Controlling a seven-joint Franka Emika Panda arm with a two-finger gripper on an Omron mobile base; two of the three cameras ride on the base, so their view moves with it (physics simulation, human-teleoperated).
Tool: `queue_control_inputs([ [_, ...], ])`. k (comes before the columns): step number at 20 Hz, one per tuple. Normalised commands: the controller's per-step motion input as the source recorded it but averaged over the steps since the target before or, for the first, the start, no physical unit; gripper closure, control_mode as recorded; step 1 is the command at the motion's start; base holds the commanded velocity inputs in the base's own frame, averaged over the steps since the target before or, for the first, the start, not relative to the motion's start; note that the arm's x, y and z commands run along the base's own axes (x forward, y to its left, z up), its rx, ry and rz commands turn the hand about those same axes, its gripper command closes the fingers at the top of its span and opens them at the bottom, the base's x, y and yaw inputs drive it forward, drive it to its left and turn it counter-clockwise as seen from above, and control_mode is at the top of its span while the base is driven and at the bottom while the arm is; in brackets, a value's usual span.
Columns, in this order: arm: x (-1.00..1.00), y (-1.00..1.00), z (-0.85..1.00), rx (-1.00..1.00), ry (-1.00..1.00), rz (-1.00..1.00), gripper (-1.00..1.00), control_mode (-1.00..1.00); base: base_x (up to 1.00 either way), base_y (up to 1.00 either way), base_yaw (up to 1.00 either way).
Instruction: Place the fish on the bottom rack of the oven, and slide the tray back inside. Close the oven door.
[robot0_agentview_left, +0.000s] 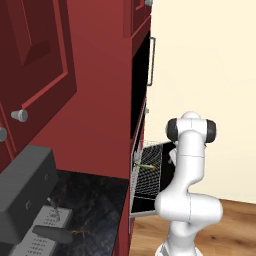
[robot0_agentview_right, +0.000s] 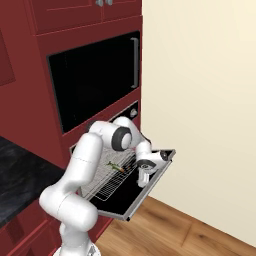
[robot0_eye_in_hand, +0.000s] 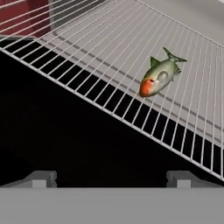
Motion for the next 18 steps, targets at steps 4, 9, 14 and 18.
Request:
queue_control_inputs([
  [4,0.01,0.20,-0.17,0.00,-0.07,-0.11,-1.00,-1.00,0.00,0.00,0.00],
  [9,0.04,0.08,-0.15,0.00,-0.07,-0.25,-1.00,-1.00,0.00,0.00,0.00],
  [14,0.21,0.17,-0.22,0.00,0.00,-0.23,-1.00,-1.00,0.00,0.00,0.00],
  [18,0.36,0.30,-0.27,0.00,0.00,-0.17,-1.00,-1.00,0.00,0.00,0.00],
])
